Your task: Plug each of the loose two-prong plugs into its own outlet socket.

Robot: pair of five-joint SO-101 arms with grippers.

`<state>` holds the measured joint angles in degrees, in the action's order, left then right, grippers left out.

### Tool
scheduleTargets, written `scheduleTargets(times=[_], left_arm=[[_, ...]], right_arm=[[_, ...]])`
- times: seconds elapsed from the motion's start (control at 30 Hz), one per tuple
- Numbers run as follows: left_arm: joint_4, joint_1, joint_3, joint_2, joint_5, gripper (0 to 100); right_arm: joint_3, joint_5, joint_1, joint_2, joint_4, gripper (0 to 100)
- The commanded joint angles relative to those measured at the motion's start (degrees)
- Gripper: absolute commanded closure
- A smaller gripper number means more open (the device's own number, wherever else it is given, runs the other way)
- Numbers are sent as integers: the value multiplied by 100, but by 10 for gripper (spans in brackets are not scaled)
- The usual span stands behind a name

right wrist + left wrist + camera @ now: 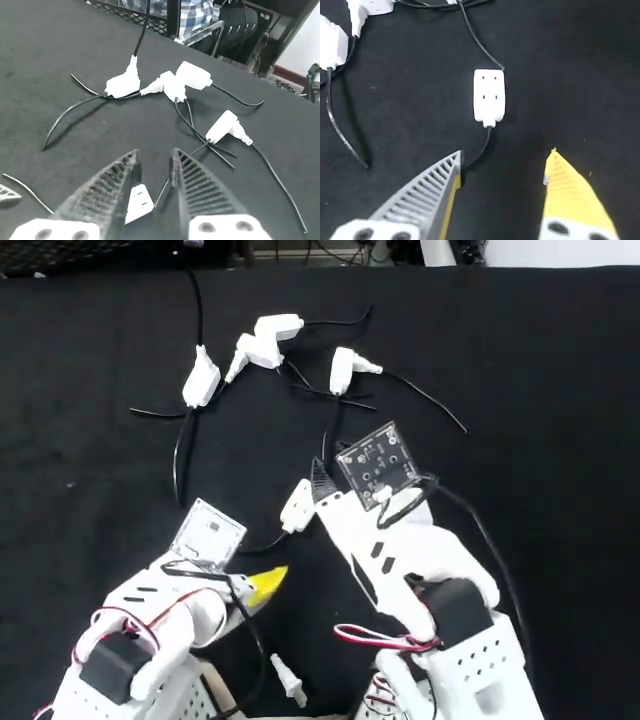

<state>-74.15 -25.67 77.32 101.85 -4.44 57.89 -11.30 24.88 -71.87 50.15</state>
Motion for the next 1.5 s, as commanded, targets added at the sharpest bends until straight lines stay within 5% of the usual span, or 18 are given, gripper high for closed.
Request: scheduleTargets(times=[0.0,0.23,0.37,0.6,0.83,1.13,1.47], left_arm=[[-185,127,-277,-44,-404,734],[53,1578,-338,-246,141,736],[422,1859,-884,-1240,255,737],[-255,1736,-3275,-4343,396,733],[-2251,145,-4602,-6690,-281,733],[-2347,-295,-4022,-7015,-2092,733],[-2092,57,-3099,-6945,-5169,736]], right_arm=[[163,18,97,-31,-290,890],[637,299,97,-31,-237,890],[593,334,97,-22,79,890],[585,334,70,-22,88,890],[602,299,70,-22,97,889],[611,299,62,-22,79,889],[611,299,62,-31,70,889]])
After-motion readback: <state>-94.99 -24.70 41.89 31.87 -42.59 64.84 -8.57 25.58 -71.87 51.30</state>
